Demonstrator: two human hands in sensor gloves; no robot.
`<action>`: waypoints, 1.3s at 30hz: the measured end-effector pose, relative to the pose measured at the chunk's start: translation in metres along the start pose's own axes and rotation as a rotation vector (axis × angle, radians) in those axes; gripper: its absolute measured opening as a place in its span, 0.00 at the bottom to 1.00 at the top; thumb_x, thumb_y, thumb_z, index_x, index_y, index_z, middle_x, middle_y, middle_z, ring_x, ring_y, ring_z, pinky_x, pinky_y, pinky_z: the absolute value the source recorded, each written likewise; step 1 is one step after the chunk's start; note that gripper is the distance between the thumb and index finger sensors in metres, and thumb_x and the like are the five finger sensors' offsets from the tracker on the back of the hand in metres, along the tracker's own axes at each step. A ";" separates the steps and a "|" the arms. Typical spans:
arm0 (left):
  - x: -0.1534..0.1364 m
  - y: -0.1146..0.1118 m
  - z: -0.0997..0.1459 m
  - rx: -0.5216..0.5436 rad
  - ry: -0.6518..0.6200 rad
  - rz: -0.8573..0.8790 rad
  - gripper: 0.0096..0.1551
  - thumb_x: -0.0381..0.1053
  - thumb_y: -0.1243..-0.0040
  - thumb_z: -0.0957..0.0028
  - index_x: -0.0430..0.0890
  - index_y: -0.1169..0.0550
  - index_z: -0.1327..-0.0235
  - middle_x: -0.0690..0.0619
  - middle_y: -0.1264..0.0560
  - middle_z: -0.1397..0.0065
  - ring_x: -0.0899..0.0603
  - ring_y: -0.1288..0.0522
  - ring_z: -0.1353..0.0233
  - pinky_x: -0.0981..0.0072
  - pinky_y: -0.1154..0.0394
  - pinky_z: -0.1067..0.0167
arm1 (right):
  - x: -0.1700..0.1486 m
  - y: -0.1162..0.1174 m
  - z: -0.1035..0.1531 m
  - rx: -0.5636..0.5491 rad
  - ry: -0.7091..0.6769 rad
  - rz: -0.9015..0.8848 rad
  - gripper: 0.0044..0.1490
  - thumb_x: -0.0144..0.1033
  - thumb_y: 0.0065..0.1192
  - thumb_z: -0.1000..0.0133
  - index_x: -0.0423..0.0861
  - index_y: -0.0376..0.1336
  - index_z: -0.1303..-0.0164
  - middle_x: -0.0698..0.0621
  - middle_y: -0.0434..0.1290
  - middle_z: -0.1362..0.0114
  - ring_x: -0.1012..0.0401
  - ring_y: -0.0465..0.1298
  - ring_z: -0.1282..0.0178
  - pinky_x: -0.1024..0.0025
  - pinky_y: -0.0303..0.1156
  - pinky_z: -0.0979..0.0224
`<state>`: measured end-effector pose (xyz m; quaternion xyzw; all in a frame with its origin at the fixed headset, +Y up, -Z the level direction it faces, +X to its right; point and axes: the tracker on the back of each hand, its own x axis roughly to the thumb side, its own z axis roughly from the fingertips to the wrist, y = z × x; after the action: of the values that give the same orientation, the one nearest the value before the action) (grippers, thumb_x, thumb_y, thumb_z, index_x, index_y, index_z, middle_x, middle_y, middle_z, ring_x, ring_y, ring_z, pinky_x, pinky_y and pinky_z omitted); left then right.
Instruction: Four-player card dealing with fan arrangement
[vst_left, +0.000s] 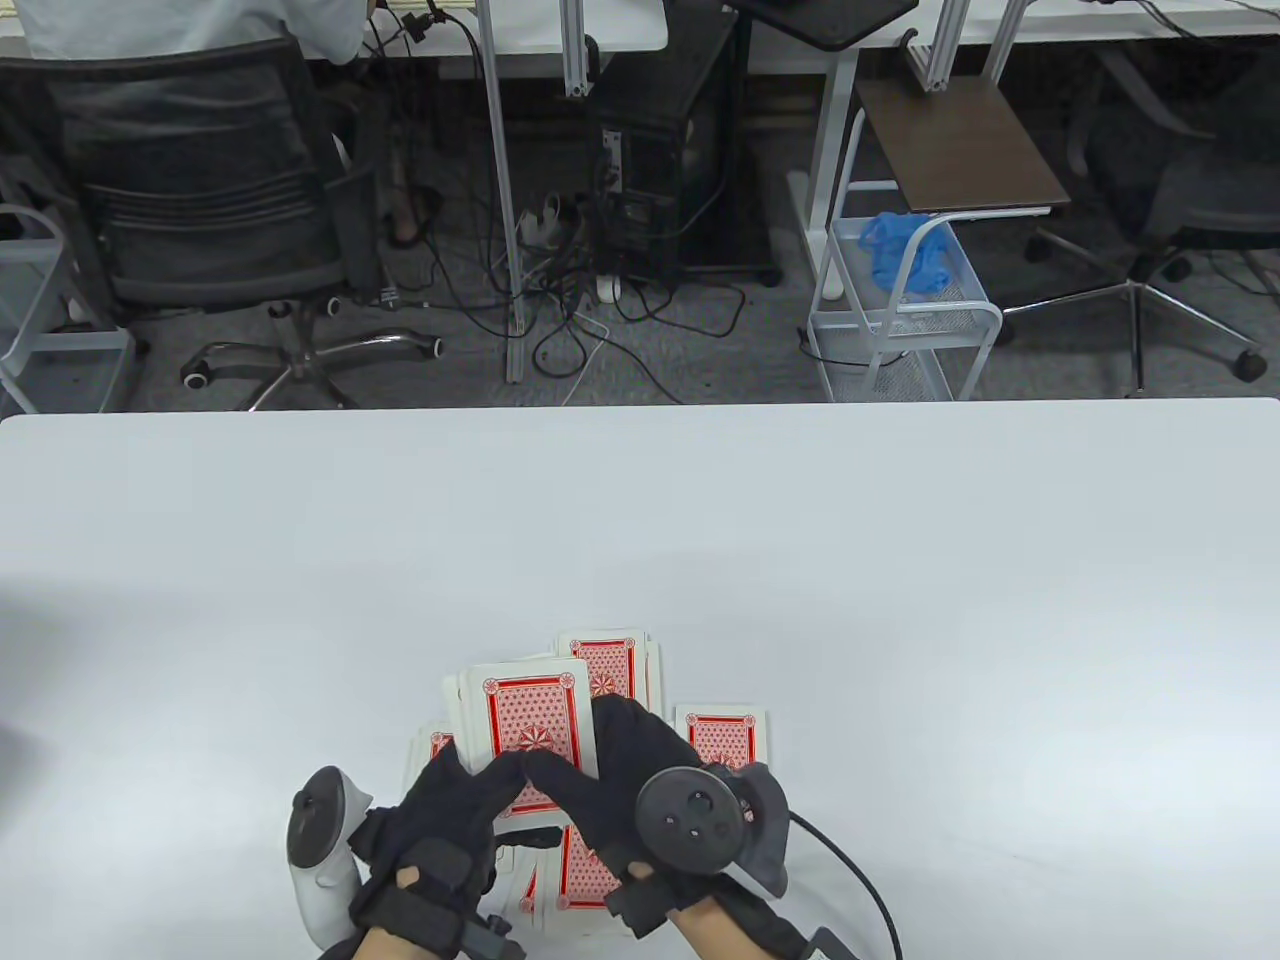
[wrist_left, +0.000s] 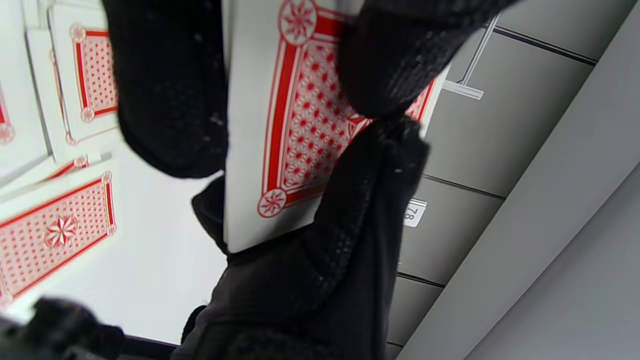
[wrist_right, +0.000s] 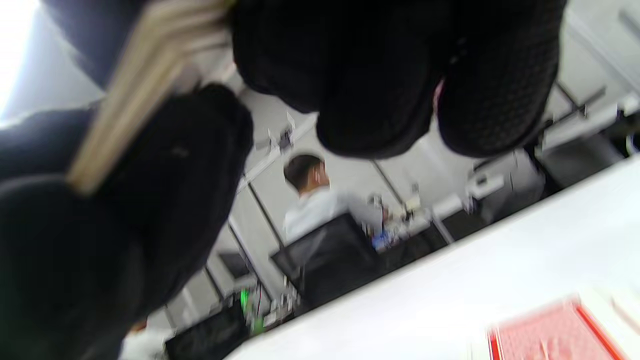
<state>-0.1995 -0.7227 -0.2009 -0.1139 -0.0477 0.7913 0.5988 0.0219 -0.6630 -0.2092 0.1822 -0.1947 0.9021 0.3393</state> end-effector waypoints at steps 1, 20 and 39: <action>-0.001 -0.003 0.000 -0.044 -0.014 0.011 0.26 0.55 0.32 0.42 0.52 0.23 0.32 0.56 0.14 0.33 0.41 0.10 0.41 0.56 0.10 0.53 | -0.004 -0.001 0.004 -0.016 -0.014 0.008 0.31 0.58 0.63 0.41 0.44 0.67 0.44 0.54 0.77 0.54 0.56 0.83 0.57 0.44 0.80 0.45; -0.004 0.017 -0.003 0.008 0.005 0.002 0.27 0.51 0.36 0.41 0.48 0.25 0.29 0.52 0.15 0.31 0.39 0.10 0.40 0.54 0.10 0.54 | -0.075 -0.020 0.007 0.072 0.207 -0.641 0.30 0.46 0.44 0.31 0.40 0.73 0.42 0.45 0.84 0.45 0.40 0.81 0.42 0.33 0.73 0.39; 0.011 0.041 0.002 0.131 -0.044 -0.080 0.27 0.52 0.37 0.41 0.47 0.24 0.30 0.51 0.15 0.32 0.38 0.10 0.41 0.54 0.10 0.54 | -0.144 0.006 0.020 0.468 0.476 0.492 0.26 0.47 0.66 0.38 0.38 0.74 0.45 0.30 0.63 0.25 0.27 0.59 0.24 0.21 0.55 0.30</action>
<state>-0.2410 -0.7234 -0.2088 -0.0554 -0.0135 0.7706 0.6348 0.1233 -0.7548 -0.2601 -0.0114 0.0616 0.9932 0.0984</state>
